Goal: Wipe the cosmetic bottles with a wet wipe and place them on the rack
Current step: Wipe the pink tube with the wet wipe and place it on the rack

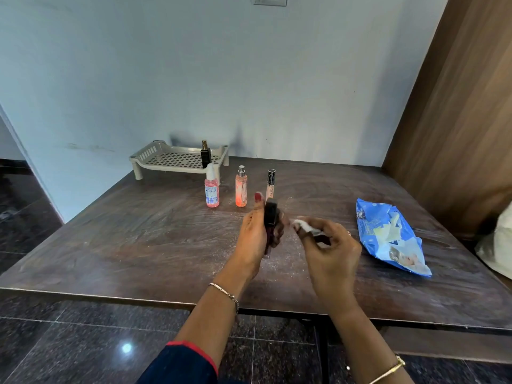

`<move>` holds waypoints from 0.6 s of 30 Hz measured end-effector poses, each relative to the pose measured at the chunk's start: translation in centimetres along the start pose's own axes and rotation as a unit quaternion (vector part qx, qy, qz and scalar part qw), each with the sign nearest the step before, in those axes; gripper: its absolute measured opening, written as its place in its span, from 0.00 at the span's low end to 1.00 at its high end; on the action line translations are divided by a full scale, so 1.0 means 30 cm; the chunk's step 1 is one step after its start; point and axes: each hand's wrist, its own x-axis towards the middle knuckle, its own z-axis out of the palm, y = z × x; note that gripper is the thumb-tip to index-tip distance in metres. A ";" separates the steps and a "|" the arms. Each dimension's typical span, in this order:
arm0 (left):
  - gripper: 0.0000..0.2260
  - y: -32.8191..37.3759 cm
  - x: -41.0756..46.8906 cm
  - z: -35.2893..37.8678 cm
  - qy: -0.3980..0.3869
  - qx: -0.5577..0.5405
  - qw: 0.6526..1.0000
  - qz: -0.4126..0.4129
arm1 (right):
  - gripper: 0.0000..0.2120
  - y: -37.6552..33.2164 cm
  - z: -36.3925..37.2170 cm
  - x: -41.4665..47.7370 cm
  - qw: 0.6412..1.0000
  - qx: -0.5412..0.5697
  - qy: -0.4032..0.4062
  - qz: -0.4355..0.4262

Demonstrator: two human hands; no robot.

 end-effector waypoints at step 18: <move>0.10 0.052 0.006 -0.059 0.016 -0.370 0.914 -0.166 | 0.12 -0.064 0.124 0.091 0.951 -0.146 -0.157 -0.223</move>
